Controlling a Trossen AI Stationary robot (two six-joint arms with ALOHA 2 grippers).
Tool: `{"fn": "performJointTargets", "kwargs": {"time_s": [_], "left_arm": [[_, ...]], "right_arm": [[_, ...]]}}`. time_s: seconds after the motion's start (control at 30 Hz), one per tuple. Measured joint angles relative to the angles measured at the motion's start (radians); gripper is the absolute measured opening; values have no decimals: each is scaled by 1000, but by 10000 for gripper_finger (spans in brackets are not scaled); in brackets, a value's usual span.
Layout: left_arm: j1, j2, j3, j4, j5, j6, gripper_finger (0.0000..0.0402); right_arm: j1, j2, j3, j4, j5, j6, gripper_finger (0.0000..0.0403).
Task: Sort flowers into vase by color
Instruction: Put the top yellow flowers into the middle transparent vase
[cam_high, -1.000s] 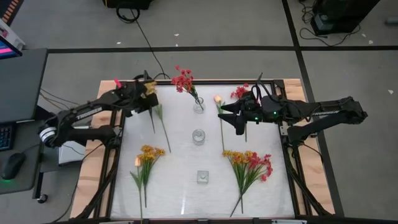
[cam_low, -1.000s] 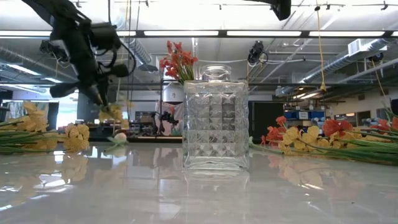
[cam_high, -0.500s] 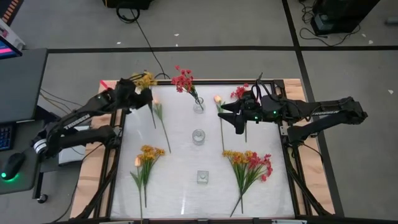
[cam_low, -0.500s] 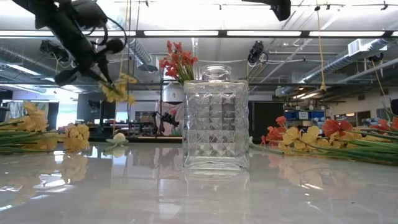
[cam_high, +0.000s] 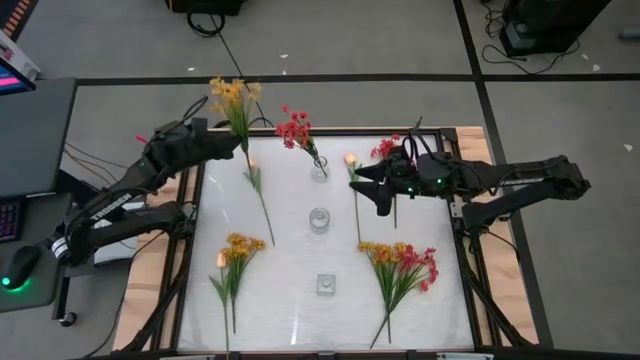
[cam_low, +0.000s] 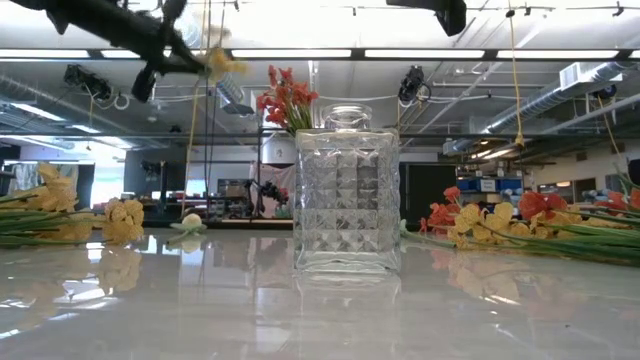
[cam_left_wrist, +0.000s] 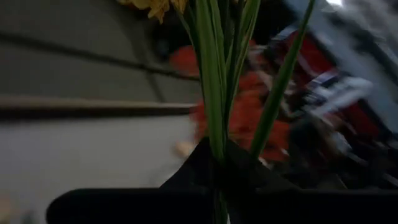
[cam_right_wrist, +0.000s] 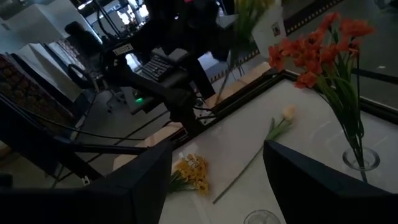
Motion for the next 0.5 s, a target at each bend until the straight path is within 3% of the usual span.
{"fn": "performJointTargets", "kwargs": {"time_s": [0.23,0.37,0.5], "left_arm": [[-9,-2,1,186,228,210,21],[-41,-3,1,271,284,290,20],[-96,-4,1,331,316,483,20]], "right_arm": [[0,23,0,1,11,0,261],[0,44,0,3,16,1,261],[0,61,0,4,15,0,261]]}}
